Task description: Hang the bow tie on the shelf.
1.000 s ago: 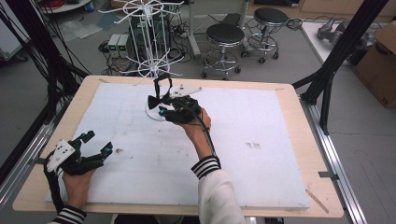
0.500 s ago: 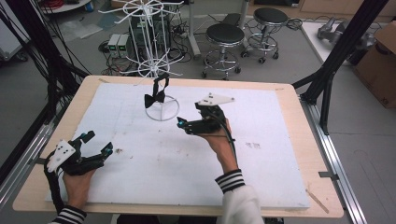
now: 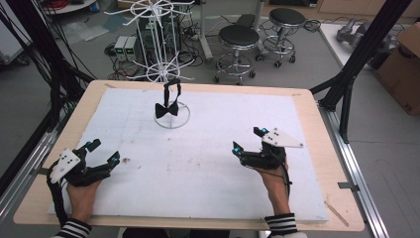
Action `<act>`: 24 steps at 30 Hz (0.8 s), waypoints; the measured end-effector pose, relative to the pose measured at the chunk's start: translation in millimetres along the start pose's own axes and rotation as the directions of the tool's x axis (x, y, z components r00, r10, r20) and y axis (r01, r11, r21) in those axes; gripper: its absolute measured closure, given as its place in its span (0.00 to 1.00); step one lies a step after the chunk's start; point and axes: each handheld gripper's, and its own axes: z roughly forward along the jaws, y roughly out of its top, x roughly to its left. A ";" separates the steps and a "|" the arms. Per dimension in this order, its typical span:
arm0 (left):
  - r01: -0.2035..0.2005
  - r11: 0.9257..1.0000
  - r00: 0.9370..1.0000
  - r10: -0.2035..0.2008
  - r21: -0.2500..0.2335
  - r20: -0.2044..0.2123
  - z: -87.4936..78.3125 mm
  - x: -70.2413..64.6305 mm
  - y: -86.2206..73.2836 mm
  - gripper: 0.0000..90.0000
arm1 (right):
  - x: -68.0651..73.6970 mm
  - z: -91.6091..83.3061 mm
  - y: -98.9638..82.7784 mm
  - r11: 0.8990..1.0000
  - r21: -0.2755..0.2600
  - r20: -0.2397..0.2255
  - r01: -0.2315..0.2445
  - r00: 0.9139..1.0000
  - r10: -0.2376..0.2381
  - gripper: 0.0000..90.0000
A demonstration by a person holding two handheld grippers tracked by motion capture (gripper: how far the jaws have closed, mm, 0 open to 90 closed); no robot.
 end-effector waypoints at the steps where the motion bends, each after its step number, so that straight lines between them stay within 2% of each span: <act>1: -0.002 1.000 1.000 0.002 0.000 0.000 0.0 -0.2 0.0 0.15 | -1.7 -4.8 -5.4 1.000 -0.001 0.012 0.006 1.000 -0.006 0.13; 4: -0.002 1.000 1.000 0.002 -0.001 0.001 0.0 -0.5 0.0 0.15 | -7.0 -18.0 -22.8 0.999 -0.036 0.041 0.004 0.999 -0.002 0.13; 7: -0.011 1.000 1.000 0.011 -0.001 0.002 -0.2 -1.2 -0.1 0.15 | -13.1 -26.8 -41.2 0.998 -0.064 0.095 0.000 0.995 0.006 0.13; 10: -0.013 1.000 1.000 0.013 -0.002 0.002 -0.2 -1.2 -0.1 0.15 | -18.6 -31.9 -57.7 0.997 -0.083 0.154 -0.004 0.988 0.017 0.13; 11: -0.014 1.000 1.000 0.014 -0.002 0.003 -0.2 -1.2 -0.1 0.15 | -22.7 -33.9 -64.8 0.997 -0.077 0.190 -0.003 0.982 0.018 0.12; 13: -0.016 1.000 1.000 0.016 -0.003 0.002 -0.1 -1.5 -0.2 0.15 | -24.3 -34.1 -66.3 0.998 -0.063 0.206 -0.012 0.978 0.025 0.13; 15: -0.016 1.000 1.000 0.016 -0.003 0.003 -0.1 -1.5 -0.2 0.15 | -26.5 -35.9 -70.8 0.996 -0.093 0.229 0.001 0.973 0.021 0.13; 18: -0.015 1.000 1.000 0.015 -0.003 0.002 -0.1 -1.6 -0.2 0.15 | -29.2 -37.4 -79.4 0.994 -0.106 0.241 -0.013 0.970 0.038 0.13; 21: -0.016 1.000 1.000 0.016 -0.004 0.003 -0.1 -1.9 -0.2 0.15 | -28.4 -41.2 -81.6 0.988 -0.150 0.256 -0.025 0.964 0.063 0.13; 24: -0.010 1.000 1.000 0.010 -0.003 0.001 -0.2 -1.1 -0.3 0.15 | -26.5 -43.9 -83.9 0.983 -0.183 0.262 -0.014 0.963 0.062 0.13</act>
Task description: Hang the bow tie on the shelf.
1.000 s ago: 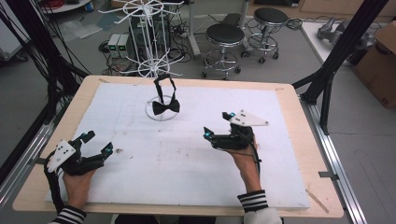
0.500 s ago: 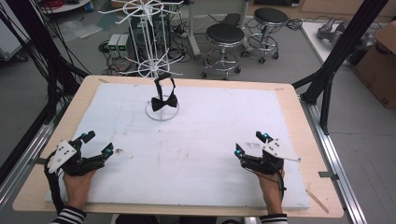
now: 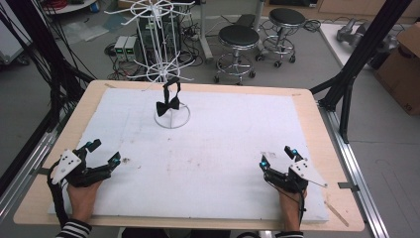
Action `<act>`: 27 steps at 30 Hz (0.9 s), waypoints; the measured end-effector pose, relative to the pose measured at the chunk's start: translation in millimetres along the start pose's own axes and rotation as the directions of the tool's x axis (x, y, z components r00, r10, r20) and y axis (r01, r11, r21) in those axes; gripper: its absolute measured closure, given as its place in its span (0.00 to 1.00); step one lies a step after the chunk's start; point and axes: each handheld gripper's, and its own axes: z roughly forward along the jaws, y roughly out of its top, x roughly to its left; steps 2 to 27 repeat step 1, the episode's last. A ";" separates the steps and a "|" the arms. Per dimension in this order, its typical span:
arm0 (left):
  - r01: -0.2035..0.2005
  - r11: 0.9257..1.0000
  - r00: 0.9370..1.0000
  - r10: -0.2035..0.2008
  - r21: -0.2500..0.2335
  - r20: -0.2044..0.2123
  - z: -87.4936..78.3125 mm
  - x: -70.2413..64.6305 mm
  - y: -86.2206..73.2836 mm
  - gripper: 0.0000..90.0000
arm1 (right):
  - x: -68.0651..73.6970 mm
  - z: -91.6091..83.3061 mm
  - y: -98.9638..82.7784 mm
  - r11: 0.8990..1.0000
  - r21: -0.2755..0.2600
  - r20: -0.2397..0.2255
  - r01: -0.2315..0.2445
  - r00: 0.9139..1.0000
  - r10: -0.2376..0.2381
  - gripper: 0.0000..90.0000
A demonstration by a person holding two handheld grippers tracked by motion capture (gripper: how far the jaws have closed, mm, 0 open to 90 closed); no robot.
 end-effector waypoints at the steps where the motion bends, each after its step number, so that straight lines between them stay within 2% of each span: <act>1: 0.001 1.000 1.000 -0.001 0.000 0.001 0.0 0.0 0.0 0.15 | 0.5 -0.8 -0.5 1.000 -0.011 0.004 0.010 1.000 -0.010 0.13; 27: 0.001 1.000 1.000 -0.001 0.000 0.001 0.0 0.0 0.0 0.15 | 0.5 -0.8 -0.5 1.000 -0.011 0.004 0.010 1.000 -0.010 0.13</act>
